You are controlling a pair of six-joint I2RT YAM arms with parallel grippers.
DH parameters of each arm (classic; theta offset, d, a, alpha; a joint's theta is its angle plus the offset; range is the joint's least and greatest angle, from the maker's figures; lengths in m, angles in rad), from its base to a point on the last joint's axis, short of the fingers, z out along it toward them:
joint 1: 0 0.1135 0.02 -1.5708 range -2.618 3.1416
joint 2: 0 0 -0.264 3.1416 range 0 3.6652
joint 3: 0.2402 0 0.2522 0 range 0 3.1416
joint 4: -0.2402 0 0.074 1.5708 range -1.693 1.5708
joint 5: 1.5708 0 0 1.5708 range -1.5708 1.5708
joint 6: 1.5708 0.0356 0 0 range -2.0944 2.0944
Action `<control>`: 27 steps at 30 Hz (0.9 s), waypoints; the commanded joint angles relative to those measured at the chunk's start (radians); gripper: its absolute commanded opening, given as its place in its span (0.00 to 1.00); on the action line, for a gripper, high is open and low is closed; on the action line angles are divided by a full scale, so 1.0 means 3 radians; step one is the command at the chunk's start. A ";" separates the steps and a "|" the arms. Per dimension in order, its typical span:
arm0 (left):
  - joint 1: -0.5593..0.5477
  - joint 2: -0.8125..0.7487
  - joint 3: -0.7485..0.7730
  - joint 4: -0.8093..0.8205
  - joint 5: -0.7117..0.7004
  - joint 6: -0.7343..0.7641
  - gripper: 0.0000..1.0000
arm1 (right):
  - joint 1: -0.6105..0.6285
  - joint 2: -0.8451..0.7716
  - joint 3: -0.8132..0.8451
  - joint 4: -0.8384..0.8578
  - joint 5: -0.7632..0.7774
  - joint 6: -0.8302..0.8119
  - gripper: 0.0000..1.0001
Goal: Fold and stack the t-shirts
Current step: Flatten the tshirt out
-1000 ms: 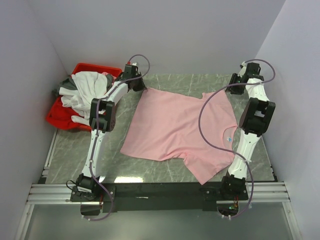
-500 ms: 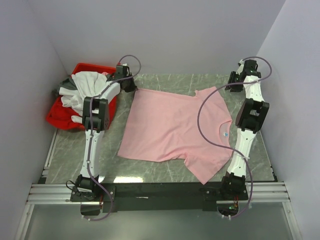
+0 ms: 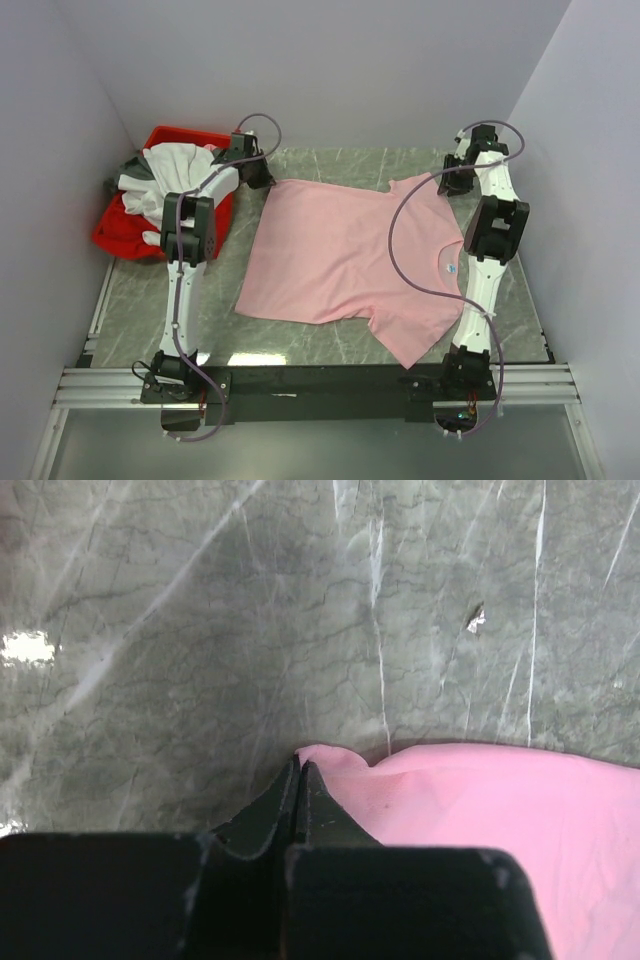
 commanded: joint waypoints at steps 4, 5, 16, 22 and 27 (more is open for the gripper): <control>-0.0008 -0.0289 -0.0092 0.0047 0.0112 0.0044 0.00 | 0.0066 0.0070 0.0134 -0.0213 0.0120 -0.0094 0.34; -0.0013 -0.0294 -0.0097 0.0042 0.0117 0.0039 0.00 | 0.0071 0.0080 0.0149 -0.0244 0.0114 -0.0104 0.33; -0.0008 -0.0453 -0.0281 0.0068 0.0158 0.0049 0.00 | 0.0061 -0.0027 -0.0065 -0.0321 0.0007 -0.0171 0.00; 0.0002 -0.0718 -0.0695 0.0104 0.0168 0.0085 0.00 | 0.0056 -0.0400 -0.0703 -0.0285 -0.0070 -0.0309 0.00; -0.0003 -0.0969 -0.1135 0.0257 0.0214 0.0049 0.00 | 0.0045 -0.0804 -0.1419 -0.0229 -0.0136 -0.0498 0.00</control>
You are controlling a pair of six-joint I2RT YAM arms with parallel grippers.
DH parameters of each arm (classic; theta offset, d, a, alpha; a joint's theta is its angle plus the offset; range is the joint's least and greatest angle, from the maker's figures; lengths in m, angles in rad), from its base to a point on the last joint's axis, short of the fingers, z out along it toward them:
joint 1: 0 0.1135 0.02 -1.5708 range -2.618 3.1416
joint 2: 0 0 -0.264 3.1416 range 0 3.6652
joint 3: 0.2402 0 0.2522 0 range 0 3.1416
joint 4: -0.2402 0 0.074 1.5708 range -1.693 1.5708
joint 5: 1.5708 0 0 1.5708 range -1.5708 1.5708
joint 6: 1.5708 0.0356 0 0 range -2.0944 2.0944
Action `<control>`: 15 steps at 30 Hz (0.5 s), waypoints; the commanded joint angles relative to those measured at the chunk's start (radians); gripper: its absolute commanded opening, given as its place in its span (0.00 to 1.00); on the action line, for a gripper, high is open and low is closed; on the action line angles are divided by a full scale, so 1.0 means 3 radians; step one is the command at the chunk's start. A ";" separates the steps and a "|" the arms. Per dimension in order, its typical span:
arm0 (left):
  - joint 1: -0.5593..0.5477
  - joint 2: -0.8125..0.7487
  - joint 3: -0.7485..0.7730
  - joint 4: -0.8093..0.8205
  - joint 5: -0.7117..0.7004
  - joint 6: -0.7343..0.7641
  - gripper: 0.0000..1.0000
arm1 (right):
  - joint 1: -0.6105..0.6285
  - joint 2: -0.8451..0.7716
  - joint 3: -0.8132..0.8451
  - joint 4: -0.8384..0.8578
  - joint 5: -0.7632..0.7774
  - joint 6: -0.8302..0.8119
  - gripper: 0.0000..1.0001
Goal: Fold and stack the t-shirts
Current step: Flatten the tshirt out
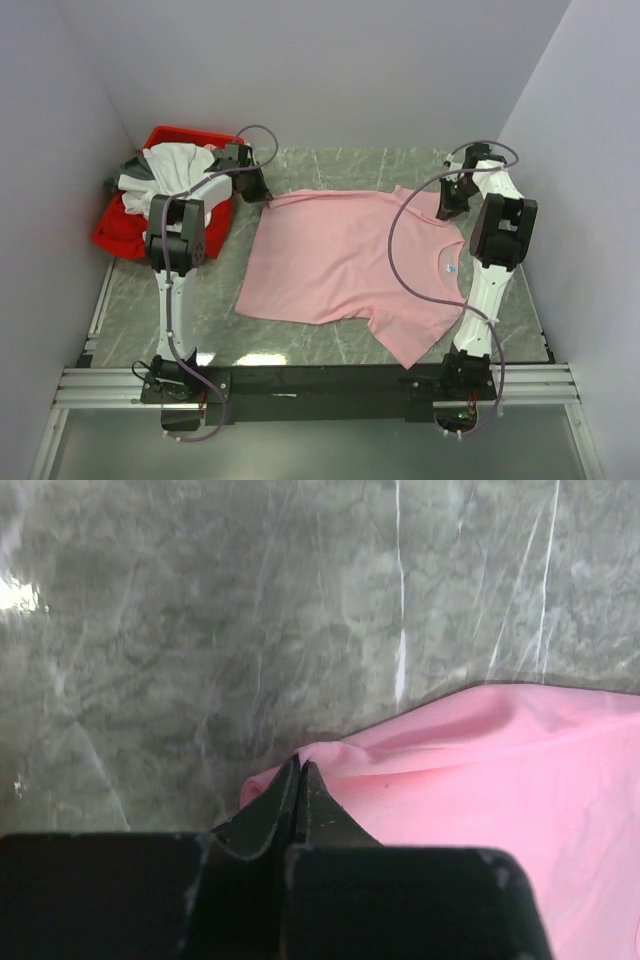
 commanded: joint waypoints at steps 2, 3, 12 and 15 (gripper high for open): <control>-0.0003 -0.0286 -0.0118 0.0117 0.0115 0.0064 0.00 | -0.0017 -0.0381 -0.0468 -0.0014 -0.0010 -0.0209 0.00; -0.0003 -0.0291 -0.0128 0.0087 0.0110 0.0074 0.00 | -0.0032 -0.0427 -0.0514 0.0062 -0.0010 -0.0205 0.00; -0.0003 -0.0322 -0.0210 0.0086 0.0146 0.0090 0.00 | -0.0160 -0.0265 0.0128 0.0232 -0.0118 0.0133 0.34; -0.0003 -0.0307 -0.0195 0.0071 0.0151 0.0095 0.00 | -0.0160 -0.0091 0.0441 0.0242 -0.0097 0.0255 0.36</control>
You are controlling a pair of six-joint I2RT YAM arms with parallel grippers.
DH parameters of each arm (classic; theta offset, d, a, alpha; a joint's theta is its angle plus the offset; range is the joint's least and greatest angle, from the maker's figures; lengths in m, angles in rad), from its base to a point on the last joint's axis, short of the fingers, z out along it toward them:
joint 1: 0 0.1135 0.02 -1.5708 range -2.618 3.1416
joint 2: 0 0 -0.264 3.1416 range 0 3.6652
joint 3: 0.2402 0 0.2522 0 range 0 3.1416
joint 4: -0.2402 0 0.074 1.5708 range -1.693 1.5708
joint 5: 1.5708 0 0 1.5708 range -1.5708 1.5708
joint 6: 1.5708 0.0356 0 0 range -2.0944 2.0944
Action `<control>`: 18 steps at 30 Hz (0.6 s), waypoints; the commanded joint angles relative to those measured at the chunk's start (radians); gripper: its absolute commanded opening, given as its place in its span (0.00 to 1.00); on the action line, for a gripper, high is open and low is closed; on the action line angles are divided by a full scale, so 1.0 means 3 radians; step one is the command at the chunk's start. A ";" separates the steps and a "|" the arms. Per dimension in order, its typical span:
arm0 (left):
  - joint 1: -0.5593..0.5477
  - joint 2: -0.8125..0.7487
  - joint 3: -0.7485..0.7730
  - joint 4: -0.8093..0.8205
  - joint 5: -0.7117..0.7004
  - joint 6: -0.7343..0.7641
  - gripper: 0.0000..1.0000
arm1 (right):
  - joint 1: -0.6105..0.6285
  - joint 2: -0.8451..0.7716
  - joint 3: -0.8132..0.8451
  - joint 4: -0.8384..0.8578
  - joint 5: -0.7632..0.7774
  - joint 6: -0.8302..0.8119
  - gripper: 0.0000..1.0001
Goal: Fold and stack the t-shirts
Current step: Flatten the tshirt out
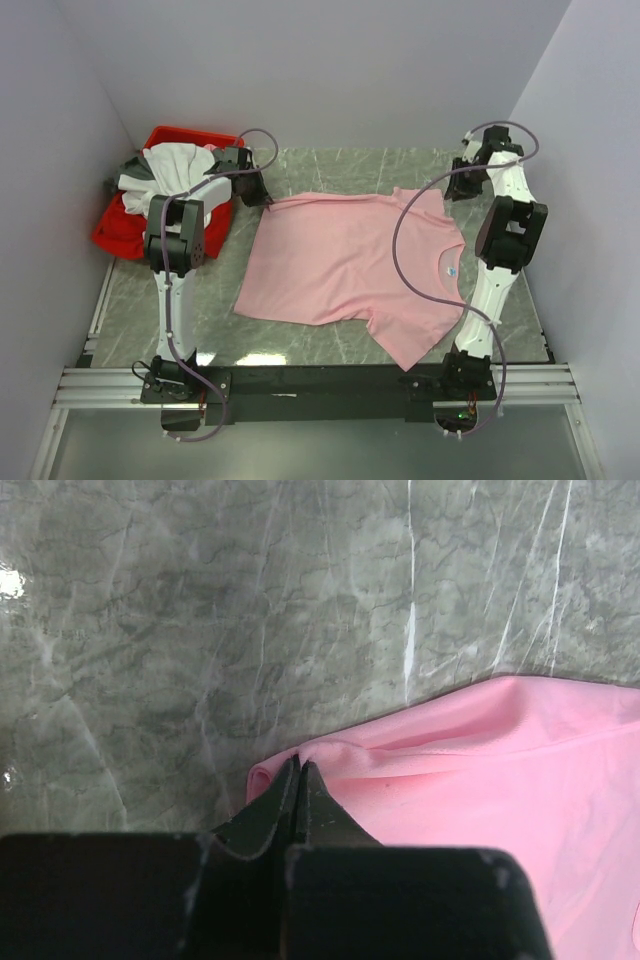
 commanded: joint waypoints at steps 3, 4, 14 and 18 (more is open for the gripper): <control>-0.0003 -0.0196 0.0015 0.0054 0.0093 0.0101 0.00 | -0.0022 0.0293 0.0581 0.0144 -0.0011 0.0265 0.39; -0.0003 -0.0196 0.0010 0.0059 0.0094 0.0101 0.00 | -0.0022 0.0400 0.0708 0.0139 -0.0011 0.0301 0.39; -0.0008 -0.0191 -0.0016 0.0049 0.0160 0.0106 0.00 | 0.0076 0.0733 0.1046 0.0216 0.0045 0.0459 0.38; -0.0008 -0.0217 -0.0062 0.0059 0.0170 0.0101 0.00 | 0.0137 0.0845 0.1179 0.0159 0.0127 0.0480 0.38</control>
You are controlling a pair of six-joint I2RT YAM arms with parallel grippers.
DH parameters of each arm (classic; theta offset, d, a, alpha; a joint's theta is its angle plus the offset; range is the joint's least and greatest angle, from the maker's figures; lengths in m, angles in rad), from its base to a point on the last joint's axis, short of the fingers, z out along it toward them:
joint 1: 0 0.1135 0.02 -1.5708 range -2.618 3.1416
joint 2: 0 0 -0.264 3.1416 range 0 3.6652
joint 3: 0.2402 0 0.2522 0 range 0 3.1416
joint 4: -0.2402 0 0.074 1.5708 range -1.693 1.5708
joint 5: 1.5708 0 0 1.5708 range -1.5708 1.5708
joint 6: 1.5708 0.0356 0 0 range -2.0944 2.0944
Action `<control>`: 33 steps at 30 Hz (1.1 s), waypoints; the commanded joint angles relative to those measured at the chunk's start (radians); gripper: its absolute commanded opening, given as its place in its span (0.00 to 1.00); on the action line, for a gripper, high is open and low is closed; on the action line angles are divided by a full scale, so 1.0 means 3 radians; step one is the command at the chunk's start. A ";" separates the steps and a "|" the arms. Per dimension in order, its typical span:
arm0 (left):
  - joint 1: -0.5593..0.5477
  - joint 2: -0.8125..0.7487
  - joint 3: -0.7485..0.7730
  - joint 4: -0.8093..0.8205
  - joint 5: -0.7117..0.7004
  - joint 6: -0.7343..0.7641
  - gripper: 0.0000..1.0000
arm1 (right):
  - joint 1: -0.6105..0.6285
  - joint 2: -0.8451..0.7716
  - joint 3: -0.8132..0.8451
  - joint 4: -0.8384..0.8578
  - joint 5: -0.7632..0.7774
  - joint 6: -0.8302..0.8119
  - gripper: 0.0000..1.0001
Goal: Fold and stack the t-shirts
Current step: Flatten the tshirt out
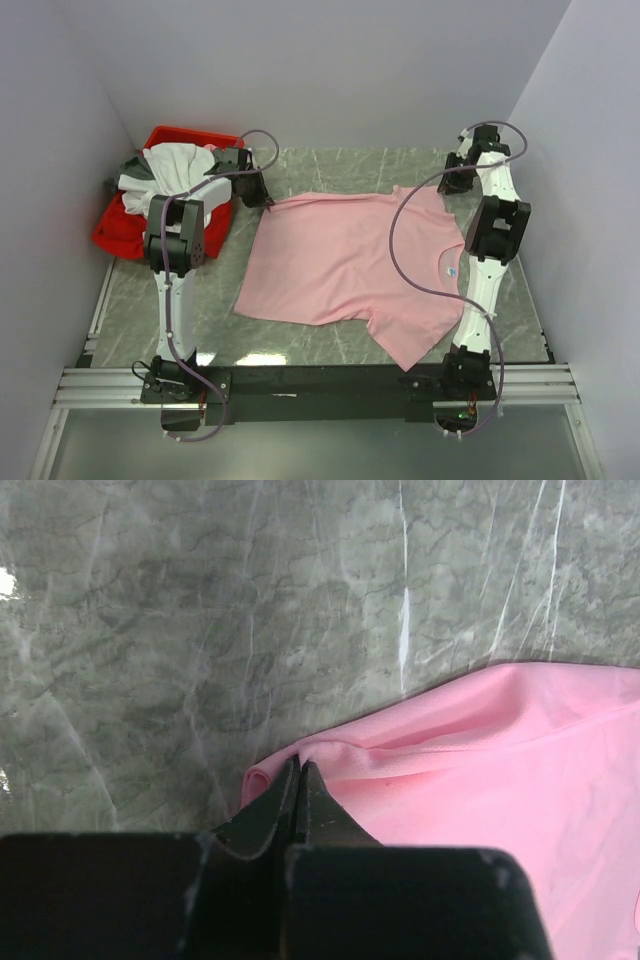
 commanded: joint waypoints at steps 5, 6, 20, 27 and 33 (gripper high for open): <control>-0.0003 -0.0227 -0.0044 0.0053 0.0106 0.0045 0.00 | 0.0107 0.0140 0.0292 0.0016 0.0173 0.0082 0.36; -0.0008 -0.0227 -0.0049 0.0048 0.0111 0.0050 0.00 | 0.0112 0.0161 0.0323 0.0006 0.0194 0.0168 0.36; -0.0013 -0.0237 -0.0044 0.0043 0.0162 0.0045 0.00 | 0.0168 0.0212 0.0389 0.0006 0.0527 0.0297 0.33; -0.0013 -0.0237 -0.0034 0.0043 0.0198 0.0040 0.00 | 0.0188 0.0309 0.0487 -0.0204 0.0429 0.0139 0.33; -0.0013 -0.0258 -0.0044 0.0038 0.0218 0.0045 0.00 | 0.0188 0.0360 0.0584 -0.0286 0.0343 0.0118 0.33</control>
